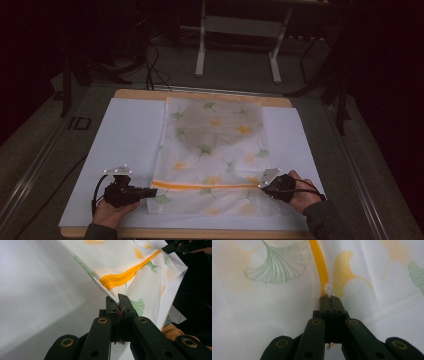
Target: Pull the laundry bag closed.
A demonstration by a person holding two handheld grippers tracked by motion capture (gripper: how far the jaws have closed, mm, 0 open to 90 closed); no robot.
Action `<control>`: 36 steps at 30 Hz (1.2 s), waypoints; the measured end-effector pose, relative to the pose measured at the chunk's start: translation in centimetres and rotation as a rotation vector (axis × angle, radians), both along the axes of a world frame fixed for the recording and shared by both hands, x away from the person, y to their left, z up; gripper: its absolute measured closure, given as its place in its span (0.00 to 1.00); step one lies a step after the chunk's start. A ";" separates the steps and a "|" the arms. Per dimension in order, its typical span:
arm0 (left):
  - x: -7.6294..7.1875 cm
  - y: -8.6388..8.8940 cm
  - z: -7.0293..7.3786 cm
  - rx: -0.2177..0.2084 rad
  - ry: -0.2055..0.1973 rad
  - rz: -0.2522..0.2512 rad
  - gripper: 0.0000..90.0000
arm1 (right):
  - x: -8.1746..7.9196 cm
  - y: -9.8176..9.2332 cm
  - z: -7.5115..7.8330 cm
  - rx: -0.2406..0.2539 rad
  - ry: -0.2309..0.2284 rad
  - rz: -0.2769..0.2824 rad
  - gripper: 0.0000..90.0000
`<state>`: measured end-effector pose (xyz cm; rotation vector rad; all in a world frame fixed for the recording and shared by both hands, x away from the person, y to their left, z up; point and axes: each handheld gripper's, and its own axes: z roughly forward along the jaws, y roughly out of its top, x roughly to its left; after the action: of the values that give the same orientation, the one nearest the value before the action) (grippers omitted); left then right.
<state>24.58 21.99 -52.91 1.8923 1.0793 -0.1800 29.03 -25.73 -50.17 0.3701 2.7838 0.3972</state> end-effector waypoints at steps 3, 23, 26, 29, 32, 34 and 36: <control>0.0 -0.1 0.0 0.001 -0.001 -0.008 0.98 | -0.1 -0.5 0.1 0.010 0.001 -0.010 1.00; -0.1 -0.2 -0.2 0.001 0.007 -0.019 0.98 | -0.8 -3.0 0.4 -0.018 -0.043 -0.058 1.00; -0.2 -0.4 -0.2 0.003 0.009 -0.024 0.98 | -0.9 -3.0 0.6 -0.024 -0.053 -0.057 1.00; -0.3 -0.5 -0.3 0.006 0.018 -0.041 0.98 | -1.1 -3.2 0.5 -0.020 -0.050 -0.058 1.00; -0.3 -0.5 -0.4 0.001 0.017 -0.068 0.95 | -1.2 -3.2 0.3 -0.011 -0.037 -0.055 1.00; -0.4 -0.4 -0.4 0.004 0.010 -0.073 0.92 | -1.1 -3.4 0.2 -0.001 -0.034 -0.063 0.97; -0.5 0.0 -0.2 -0.004 0.005 -0.067 0.88 | -1.0 -3.6 0.2 0.016 -0.026 -0.072 0.92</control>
<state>24.10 21.98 -53.14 1.9267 1.0194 -0.2244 28.05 -29.30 -49.92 0.4647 2.7345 0.4043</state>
